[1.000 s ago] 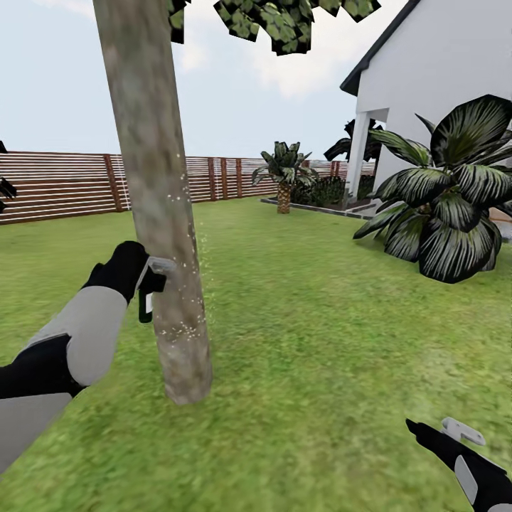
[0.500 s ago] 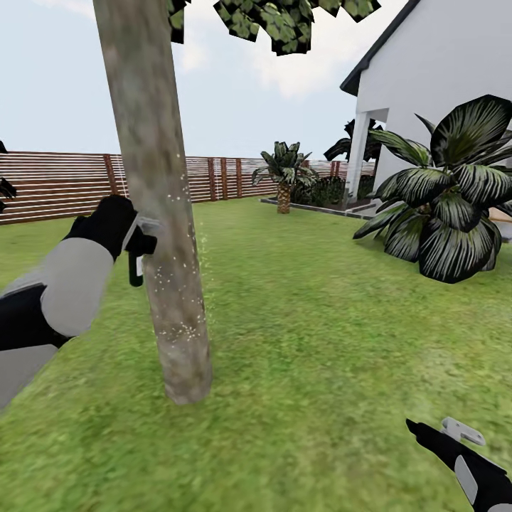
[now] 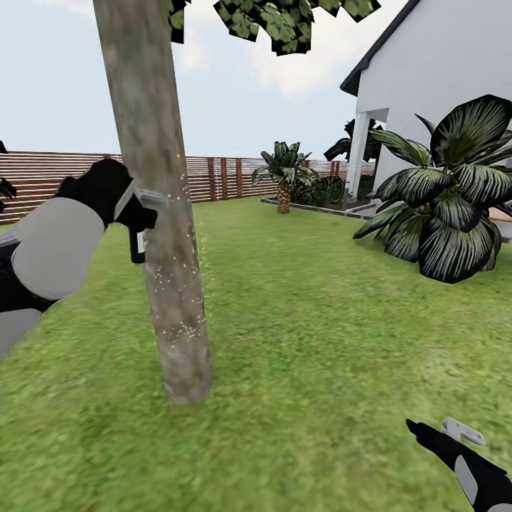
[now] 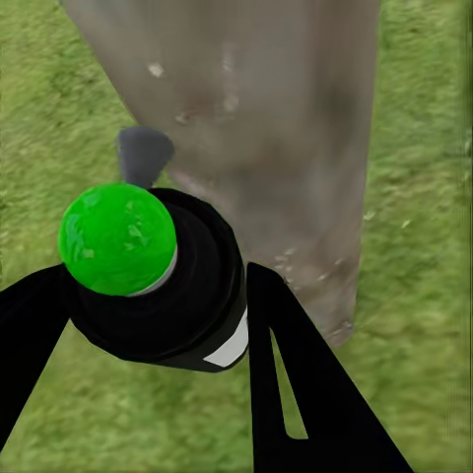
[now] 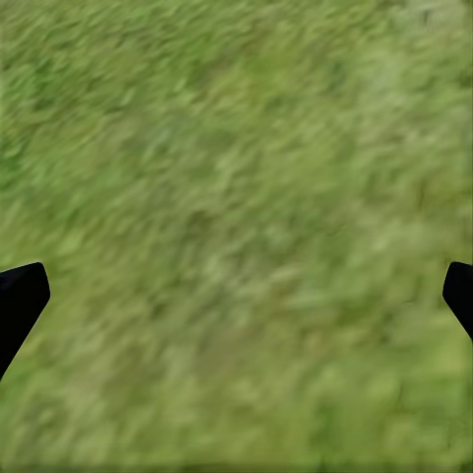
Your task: In the garden, pick up the pesticide atomizer on the floor and spray pesticide onto both trees until each tree trunk is fully covered.
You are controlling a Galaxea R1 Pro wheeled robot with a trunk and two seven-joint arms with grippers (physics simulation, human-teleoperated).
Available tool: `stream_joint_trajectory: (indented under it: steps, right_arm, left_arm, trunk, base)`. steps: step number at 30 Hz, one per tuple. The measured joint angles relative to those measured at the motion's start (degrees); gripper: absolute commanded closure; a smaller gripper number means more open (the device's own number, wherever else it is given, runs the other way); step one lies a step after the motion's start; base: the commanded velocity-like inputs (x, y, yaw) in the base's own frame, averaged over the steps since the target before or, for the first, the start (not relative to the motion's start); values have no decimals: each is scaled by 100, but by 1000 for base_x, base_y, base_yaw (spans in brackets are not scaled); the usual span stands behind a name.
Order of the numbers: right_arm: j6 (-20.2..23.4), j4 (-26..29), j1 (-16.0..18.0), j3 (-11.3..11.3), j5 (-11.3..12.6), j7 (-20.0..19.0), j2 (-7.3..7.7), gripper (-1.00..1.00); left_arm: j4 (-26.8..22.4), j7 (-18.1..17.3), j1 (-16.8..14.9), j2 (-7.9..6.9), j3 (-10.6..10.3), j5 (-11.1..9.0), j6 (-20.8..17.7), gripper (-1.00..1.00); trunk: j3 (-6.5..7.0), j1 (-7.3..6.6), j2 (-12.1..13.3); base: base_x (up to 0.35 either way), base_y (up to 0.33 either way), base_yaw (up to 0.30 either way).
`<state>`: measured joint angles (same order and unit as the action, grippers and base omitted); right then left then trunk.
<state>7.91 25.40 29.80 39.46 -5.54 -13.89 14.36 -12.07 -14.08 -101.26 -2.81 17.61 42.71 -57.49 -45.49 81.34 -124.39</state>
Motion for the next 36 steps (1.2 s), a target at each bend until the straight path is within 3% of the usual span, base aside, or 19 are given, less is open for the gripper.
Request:
stream_joint_trajectory:
  steps: [7,20,23,26,36]
  right_arm:
    - [0,0,0,0,0,0,0,-100]
    - [0,0,0,0,0,1,0,-100]
    - [0,0,0,0,0,1,-1,-100]
    - [0,0,0,0,0,5,1,-100]
    - [0,-2,0,0,0,2,4,-100]
  left_arm:
    - [566,-5,-639,-8,3,3,-1,100]
    - [681,-1,-781,-16,0,7,-5,100]
    - [679,-6,-1143,-62,-17,22,-1,100]
    - [686,-7,-1300,-85,-2,12,1,100]
    - [990,-8,-1325,-88,19,-2,0,100]
  trunk:
    - [0,0,0]
    - [0,0,0]
    - [1,-1,-1]
    - [0,0,0]
    - [-1,1,1]
  base:
    - [0,0,0]
    - [0,0,0]
    - [0,0,0]
    - [0,0,0]
    - [-55,0,0]
